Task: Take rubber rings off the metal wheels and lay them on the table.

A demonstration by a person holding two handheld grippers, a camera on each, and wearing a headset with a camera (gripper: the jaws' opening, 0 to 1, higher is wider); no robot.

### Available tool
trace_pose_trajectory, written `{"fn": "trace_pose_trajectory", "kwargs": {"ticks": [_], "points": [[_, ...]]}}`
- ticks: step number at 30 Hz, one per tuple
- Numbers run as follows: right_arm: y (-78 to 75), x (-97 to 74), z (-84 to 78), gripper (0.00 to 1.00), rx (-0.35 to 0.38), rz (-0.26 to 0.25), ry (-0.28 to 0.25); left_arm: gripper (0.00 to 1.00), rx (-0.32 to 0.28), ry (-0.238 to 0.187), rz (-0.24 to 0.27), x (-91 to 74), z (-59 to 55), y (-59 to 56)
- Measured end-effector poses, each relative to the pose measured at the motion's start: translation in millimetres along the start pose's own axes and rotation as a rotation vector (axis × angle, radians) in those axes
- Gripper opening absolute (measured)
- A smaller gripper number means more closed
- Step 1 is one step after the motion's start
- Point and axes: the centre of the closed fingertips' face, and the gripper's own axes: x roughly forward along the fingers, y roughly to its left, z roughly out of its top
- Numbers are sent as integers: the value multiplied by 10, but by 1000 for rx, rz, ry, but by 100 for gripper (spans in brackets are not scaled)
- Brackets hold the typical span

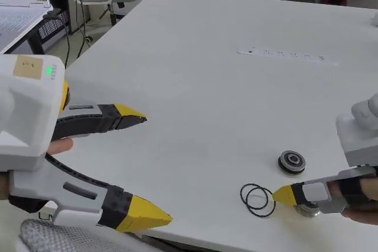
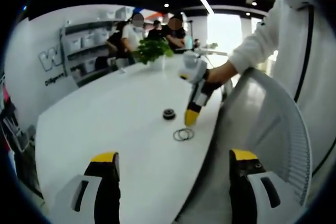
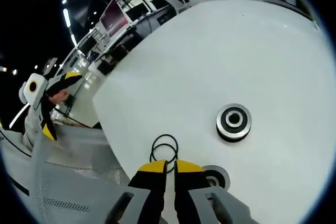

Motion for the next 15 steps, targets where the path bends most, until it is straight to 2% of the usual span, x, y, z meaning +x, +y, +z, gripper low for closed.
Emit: {"fn": "trace_pose_trajectory", "kwargs": {"ticks": [5, 9, 15], "points": [[14, -36, 20, 4, 28, 4, -23, 87, 19, 6, -15, 3, -34, 34], [55, -72, 18, 4, 12, 4, -27, 87, 28, 9, -36, 3, -55, 22], [185, -211, 91, 7, 5, 32, -74, 88, 40, 17, -45, -6, -79, 66]]}}
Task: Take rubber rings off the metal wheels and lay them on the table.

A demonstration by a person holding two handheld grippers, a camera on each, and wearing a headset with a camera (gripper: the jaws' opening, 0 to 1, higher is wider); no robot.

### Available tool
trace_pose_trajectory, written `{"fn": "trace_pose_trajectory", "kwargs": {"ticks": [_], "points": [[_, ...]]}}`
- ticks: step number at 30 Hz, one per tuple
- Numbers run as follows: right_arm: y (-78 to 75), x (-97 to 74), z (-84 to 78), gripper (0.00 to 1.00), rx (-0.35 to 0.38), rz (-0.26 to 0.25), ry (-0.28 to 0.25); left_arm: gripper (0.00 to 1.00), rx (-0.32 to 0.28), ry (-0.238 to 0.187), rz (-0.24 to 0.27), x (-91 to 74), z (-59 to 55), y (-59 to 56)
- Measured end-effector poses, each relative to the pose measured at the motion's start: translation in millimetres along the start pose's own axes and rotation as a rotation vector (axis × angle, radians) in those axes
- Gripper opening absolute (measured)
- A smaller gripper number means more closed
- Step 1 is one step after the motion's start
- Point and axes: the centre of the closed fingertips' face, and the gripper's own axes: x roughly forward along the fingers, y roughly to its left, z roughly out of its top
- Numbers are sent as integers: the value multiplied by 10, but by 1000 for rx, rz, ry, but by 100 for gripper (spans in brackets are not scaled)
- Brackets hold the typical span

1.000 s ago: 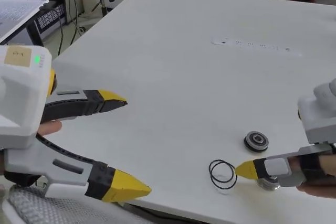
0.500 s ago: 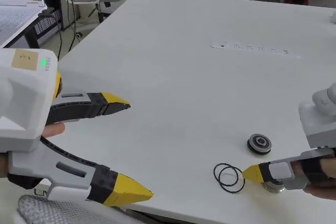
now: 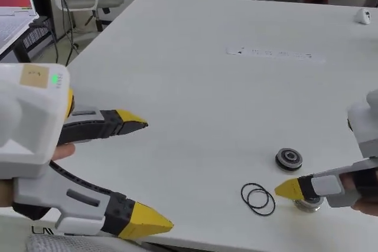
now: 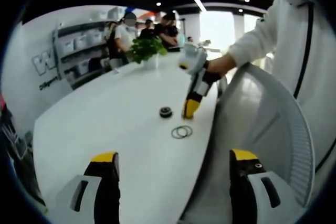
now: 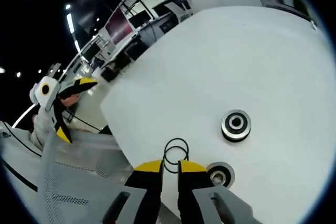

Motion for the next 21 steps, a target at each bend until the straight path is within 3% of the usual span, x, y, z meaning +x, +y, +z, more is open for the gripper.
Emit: {"fn": "trace_pose_trajectory", "kwargs": {"ticks": [7, 11, 15, 19, 21], "points": [[154, -225, 108, 13, -35, 76, -65, 87, 9, 0, -4, 36, 41, 74], [127, -355, 137, 15, -69, 96, -84, 83, 9, 6, -10, 89, 97, 85], [-31, -522, 208, 17, -89, 81, -139, 84, -8, -7, 3, 167, 208, 141], [-256, -703, 315, 17, -145, 31, -217, 83, -8, -25, 12, 259, 350, 186], [-338, -775, 336, 19, -154, 25, -239, 83, -6, -25, 15, 334, 441, 163]]}}
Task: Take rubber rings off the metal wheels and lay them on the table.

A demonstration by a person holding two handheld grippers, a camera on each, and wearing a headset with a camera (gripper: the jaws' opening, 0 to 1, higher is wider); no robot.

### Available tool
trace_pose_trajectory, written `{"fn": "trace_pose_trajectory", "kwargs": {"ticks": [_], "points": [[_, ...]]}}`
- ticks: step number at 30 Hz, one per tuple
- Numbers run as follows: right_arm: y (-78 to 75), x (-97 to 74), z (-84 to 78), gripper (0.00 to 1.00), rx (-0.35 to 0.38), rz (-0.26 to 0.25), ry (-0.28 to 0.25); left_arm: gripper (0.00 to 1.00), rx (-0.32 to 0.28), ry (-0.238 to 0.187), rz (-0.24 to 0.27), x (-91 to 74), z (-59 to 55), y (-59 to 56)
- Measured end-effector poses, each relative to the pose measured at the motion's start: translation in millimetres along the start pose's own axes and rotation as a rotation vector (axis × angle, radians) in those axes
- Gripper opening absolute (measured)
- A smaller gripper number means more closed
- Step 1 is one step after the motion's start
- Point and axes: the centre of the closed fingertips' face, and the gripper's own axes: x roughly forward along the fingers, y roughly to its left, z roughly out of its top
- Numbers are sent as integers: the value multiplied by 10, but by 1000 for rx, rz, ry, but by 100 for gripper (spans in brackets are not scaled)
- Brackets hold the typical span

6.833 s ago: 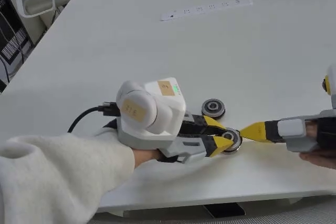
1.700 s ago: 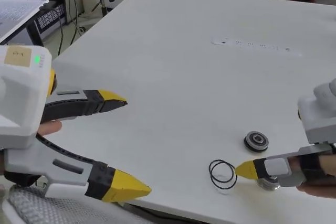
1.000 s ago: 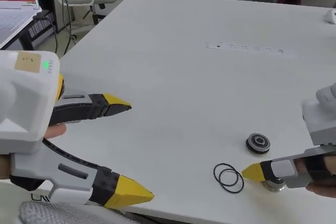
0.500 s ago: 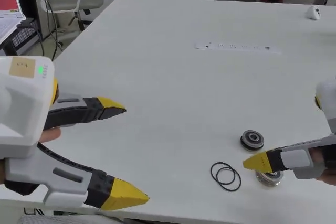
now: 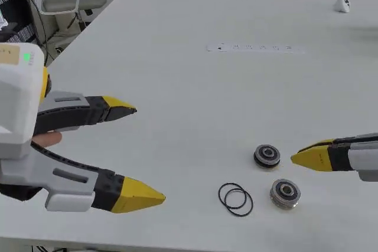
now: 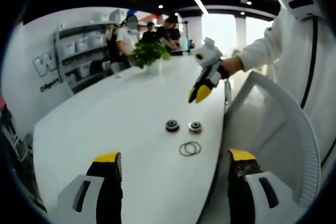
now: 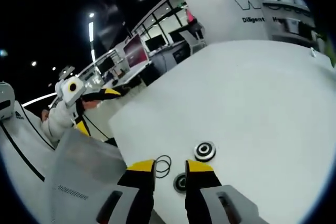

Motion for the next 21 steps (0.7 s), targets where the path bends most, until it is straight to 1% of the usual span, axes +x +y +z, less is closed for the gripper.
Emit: {"fn": "trace_pose_trajectory", "kwargs": {"ticks": [1, 4, 6, 8, 10, 11, 13, 15, 18, 21], "points": [[-17, -13, 3, 20, -1, -1, -3, 83, 4, -2, 2, 21, 31, 3], [-135, -85, 6, 20, -14, -1, -16, 83, 26, 0, 1, 92, 121, 12], [-215, -104, -19, 22, -28, -12, -9, 83, 34, 5, -4, 144, 174, 12], [-296, -115, -45, 22, -53, -30, -7, 83, 43, 8, -8, 178, 194, 47], [-347, -110, -70, 23, -67, -38, -5, 82, 60, 16, -12, 242, 246, 58], [-387, -103, -87, 23, -87, -48, -3, 82, 71, 16, -14, 282, 285, 61], [-449, -87, -117, 24, -123, -63, 2, 79, 107, 10, -18, 348, 364, 71], [-488, -63, -136, 25, -142, -68, 0, 77, 129, 1, -23, 400, 438, 77], [-529, -28, -160, 26, -140, -67, -9, 76, 152, -24, -25, 515, 591, 113], [-567, 14, -192, 26, -136, -61, -8, 74, 172, -36, -29, 630, 692, 138]]}}
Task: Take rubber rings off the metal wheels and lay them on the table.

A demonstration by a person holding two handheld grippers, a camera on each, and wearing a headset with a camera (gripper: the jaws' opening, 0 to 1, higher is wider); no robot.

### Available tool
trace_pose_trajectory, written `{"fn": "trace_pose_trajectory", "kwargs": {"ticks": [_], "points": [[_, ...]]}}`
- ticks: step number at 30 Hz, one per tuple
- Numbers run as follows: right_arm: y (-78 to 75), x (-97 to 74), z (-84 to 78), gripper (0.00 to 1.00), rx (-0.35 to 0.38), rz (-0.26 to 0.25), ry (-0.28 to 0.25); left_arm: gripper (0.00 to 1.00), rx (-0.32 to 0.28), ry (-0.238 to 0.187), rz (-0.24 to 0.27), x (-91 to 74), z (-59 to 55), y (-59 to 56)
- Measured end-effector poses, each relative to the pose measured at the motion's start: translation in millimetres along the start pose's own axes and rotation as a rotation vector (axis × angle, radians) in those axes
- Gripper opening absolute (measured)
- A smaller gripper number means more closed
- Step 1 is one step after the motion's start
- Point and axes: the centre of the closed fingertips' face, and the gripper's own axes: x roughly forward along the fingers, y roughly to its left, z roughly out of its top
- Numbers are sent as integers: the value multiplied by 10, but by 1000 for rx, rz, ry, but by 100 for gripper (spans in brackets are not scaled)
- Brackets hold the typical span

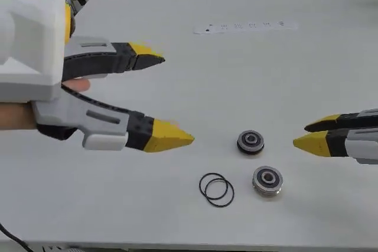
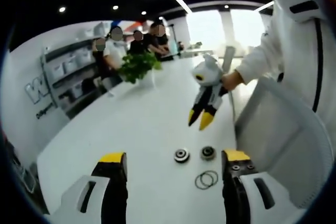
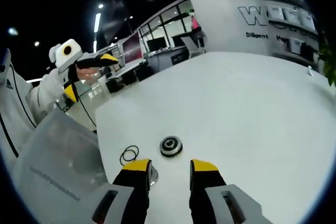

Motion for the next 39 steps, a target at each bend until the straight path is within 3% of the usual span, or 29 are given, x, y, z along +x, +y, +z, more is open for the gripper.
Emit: {"fn": "trace_pose_trajectory", "kwargs": {"ticks": [7, 13, 16, 20, 21, 26, 28, 33, 37, 39], "points": [[5, 107, -112, 27, 20, 31, 8, 74, 16, -25, -20, 380, 104, 51], [6, 216, -150, 27, 49, 56, 0, 67, 31, -22, -67, 700, 43, 3], [-3, 270, -170, 27, 40, 62, 6, 65, 10, -11, -92, 844, -33, -19], [-12, 344, -158, 29, 41, 73, 2, 54, -38, -23, -114, 1031, -179, -49], [-17, 361, -153, 30, 37, 73, 0, 53, -65, -16, -119, 1065, -223, -60], [-24, 451, -133, 30, 15, 91, 1, 51, -91, 33, -151, 1211, -462, -122], [-28, 482, -132, 31, 9, 91, 3, 48, -138, 42, -161, 1242, -513, -139], [-6, 579, -135, 31, -18, 106, 12, 39, -190, 35, -128, 1363, -610, -76], [37, 630, -82, 30, -4, 133, -8, 32, -202, 52, -128, 1457, -693, -96], [35, 653, -89, 29, -41, 132, 0, 30, -193, 65, -132, 1505, -729, -120]]}}
